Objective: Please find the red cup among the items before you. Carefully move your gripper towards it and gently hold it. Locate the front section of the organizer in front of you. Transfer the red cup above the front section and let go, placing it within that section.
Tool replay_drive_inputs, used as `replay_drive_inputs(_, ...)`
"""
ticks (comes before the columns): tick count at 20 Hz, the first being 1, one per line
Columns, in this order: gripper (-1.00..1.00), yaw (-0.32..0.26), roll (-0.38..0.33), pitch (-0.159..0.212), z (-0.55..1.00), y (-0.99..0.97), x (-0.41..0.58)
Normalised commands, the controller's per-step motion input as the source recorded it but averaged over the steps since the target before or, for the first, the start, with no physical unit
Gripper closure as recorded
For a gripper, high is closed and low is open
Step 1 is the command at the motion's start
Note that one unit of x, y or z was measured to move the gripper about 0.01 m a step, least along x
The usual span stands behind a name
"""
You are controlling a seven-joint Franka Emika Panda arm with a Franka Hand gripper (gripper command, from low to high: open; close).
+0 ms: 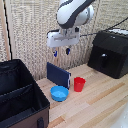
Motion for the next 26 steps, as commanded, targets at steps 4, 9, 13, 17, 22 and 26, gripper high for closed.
replay_drive_inputs(4,-1.00,0.000,0.129,0.000,-0.12,-0.68,-0.163)
replay_drive_inputs(9,-1.00,0.000,0.119,0.001,-0.16,-0.71,-0.112)
replay_drive_inputs(13,-1.00,0.000,0.096,0.005,-0.20,-0.65,-0.120)
replay_drive_inputs(17,-1.00,0.000,0.089,0.002,-0.27,-0.57,-0.256)
replay_drive_inputs(22,-1.00,0.000,0.065,0.012,-0.31,-0.42,-0.405)
replay_drive_inputs(26,-1.00,0.005,0.050,0.018,-0.36,-0.25,-0.454)
